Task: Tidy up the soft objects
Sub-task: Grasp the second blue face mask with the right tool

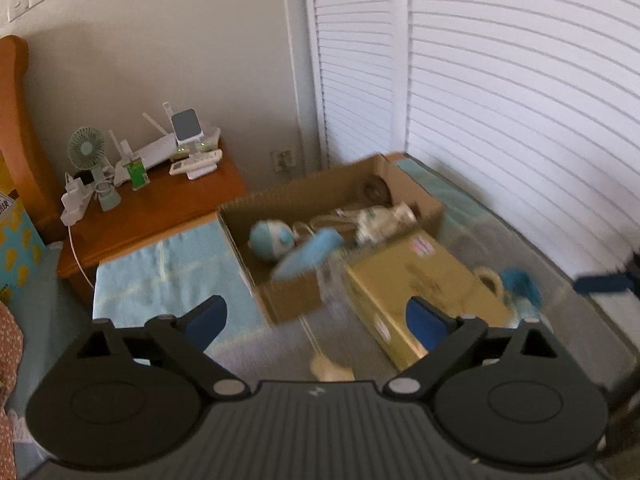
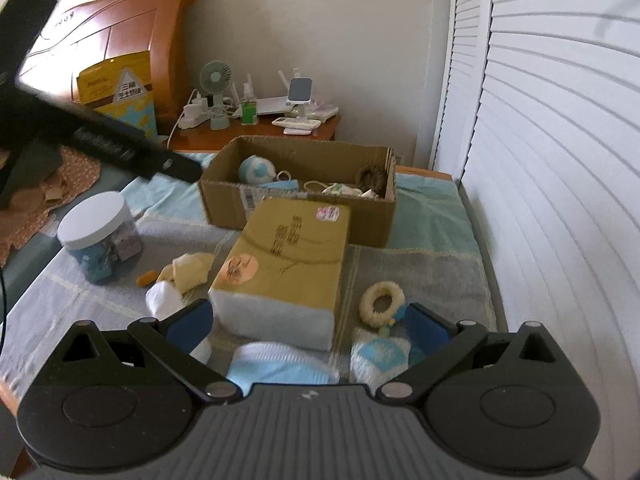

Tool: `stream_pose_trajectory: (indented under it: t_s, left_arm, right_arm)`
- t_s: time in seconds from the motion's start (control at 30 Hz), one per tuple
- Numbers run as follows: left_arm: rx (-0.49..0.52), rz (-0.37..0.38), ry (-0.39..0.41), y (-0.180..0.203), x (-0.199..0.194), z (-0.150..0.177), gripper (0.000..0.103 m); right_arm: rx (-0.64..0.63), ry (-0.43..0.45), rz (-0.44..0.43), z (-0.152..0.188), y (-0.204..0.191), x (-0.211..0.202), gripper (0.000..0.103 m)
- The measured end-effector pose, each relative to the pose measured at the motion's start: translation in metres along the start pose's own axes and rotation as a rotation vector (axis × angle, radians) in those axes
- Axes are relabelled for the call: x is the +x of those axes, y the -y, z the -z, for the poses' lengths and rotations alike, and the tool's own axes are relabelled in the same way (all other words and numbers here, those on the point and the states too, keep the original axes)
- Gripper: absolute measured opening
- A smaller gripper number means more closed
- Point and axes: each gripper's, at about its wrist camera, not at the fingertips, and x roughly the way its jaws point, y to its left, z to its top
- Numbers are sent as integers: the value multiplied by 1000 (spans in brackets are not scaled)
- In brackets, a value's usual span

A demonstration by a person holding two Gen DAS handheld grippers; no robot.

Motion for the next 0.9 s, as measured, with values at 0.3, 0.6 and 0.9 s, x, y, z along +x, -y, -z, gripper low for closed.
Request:
stream_pose_trajectory:
  t_s: [0.3, 0.6, 0.9]
  left_arm:
    - [48, -4, 0, 21, -34, 58, 100]
    - [24, 13, -7, 16, -36, 89, 100]
    - [0, 39, -19, 9, -35, 104, 100]
  right_arm:
    - [-109, -77, 15, 31, -15, 4, 103]
    - [-89, -130, -48, 40, -20, 18, 103]
    - [-119, -174, -30, 34, -33, 59, 103]
